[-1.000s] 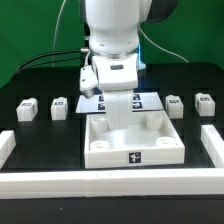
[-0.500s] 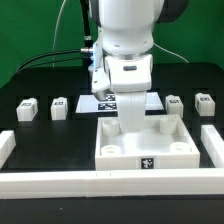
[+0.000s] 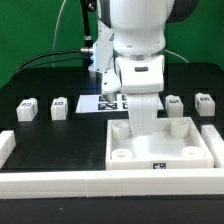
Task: Assemble one leg
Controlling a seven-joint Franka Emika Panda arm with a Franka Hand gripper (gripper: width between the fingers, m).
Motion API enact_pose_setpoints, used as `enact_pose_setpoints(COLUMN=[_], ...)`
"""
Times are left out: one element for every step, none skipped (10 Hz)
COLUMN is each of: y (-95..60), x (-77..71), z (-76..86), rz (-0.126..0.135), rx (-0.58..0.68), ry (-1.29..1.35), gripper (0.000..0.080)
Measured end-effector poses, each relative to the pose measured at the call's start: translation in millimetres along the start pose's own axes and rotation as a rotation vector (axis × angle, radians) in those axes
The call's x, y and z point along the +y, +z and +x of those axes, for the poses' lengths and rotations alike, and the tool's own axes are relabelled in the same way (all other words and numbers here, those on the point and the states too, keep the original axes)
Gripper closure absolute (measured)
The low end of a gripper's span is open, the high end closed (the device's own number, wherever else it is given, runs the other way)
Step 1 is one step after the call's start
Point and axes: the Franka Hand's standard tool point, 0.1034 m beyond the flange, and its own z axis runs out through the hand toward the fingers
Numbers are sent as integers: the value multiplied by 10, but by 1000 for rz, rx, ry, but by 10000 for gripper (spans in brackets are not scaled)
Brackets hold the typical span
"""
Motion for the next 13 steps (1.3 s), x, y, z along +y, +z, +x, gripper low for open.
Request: enact_pose_setpoints(y=[-1,-2,-4,-4,-2,-7,-14,-18,-18,-18,-18,-16,-15], x=[0,3,11,21,28,49,77,92,94,94,96,95,95], z=[11,26,56,97,105,105,103,104,103,102,95,91,92], rz=[0,-1,-1,-2,-2,-4,-8,-7,-8,-10,-11,-10,-10], rx=[1,2,3,5,5,6,7,7,7,7,8,8,8], ry=[-3,-6,-4,-3,-6,-8,-17,-11,0,2,3,4,4], gripper=[719,719,719,719,719,719,719,719,719,719,630,630,425])
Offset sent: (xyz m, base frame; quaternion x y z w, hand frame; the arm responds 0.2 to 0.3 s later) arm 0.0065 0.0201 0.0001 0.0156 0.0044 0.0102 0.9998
